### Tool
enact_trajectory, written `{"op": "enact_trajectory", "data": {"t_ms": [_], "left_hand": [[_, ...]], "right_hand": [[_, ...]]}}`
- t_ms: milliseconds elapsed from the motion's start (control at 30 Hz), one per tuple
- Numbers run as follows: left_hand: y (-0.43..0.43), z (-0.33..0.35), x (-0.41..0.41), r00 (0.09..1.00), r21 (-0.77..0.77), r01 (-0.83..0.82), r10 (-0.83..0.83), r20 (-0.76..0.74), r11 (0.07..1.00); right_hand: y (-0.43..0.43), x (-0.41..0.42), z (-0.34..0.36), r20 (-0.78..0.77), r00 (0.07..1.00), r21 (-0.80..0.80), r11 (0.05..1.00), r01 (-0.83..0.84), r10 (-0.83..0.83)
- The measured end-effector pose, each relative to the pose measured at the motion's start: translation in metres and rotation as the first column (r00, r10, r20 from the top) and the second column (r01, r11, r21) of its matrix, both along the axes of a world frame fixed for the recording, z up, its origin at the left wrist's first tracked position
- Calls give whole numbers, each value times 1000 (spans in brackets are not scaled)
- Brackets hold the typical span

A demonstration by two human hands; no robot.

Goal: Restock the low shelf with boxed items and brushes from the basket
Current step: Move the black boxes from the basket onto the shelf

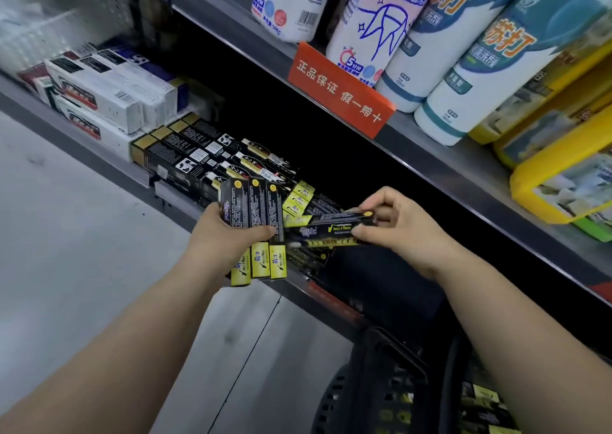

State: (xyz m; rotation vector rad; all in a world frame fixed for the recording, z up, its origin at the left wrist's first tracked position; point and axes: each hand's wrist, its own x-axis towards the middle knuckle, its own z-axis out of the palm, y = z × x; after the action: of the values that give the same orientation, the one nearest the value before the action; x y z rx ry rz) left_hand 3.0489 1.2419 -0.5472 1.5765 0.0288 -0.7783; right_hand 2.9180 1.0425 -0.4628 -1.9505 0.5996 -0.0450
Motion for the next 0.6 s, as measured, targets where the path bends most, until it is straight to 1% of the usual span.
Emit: {"op": "enact_trajectory", "data": {"t_ms": [67, 200, 267, 333, 367, 433, 467, 533, 600], "left_hand": [[-1, -2, 1, 999, -4, -32, 32, -17, 999], [-10, -6, -2, 998, 14, -43, 43, -35, 999], [-16, -8, -5, 998, 7, -40, 40, -49, 999], [-21, -9, -7, 997, -8, -48, 48, -61, 999], [-23, -9, -8, 996, -18, -57, 55, -69, 998], [-27, -10, -10, 993, -42, -76, 72, -93, 996], [-29, -10, -10, 991, -53, -87, 81, -106, 995], [-33, -11, -12, 985, -73, -115, 104, -141, 991], [-39, -12, -14, 977, -94, -136, 118, -179, 986]], "right_hand": [[-5, -3, -1, -42, 999, -78, 997, -25, 22], [-13, -5, -3, -72, 995, -114, 991, -73, 65], [-18, -3, -6, -87, 995, -171, 983, -68, 54], [-25, 4, -13, -46, 998, -189, 981, 33, -43], [-29, 10, -17, -12, 992, -158, 980, 119, -122], [-41, 26, -27, 20, 955, -87, 951, 297, -296], [-47, 35, -32, 18, 935, -90, 931, 354, -353], [-56, 53, -43, -1, 928, -167, 915, 368, -374], [-63, 69, -55, -62, 939, -291, 906, 308, -339]]}}
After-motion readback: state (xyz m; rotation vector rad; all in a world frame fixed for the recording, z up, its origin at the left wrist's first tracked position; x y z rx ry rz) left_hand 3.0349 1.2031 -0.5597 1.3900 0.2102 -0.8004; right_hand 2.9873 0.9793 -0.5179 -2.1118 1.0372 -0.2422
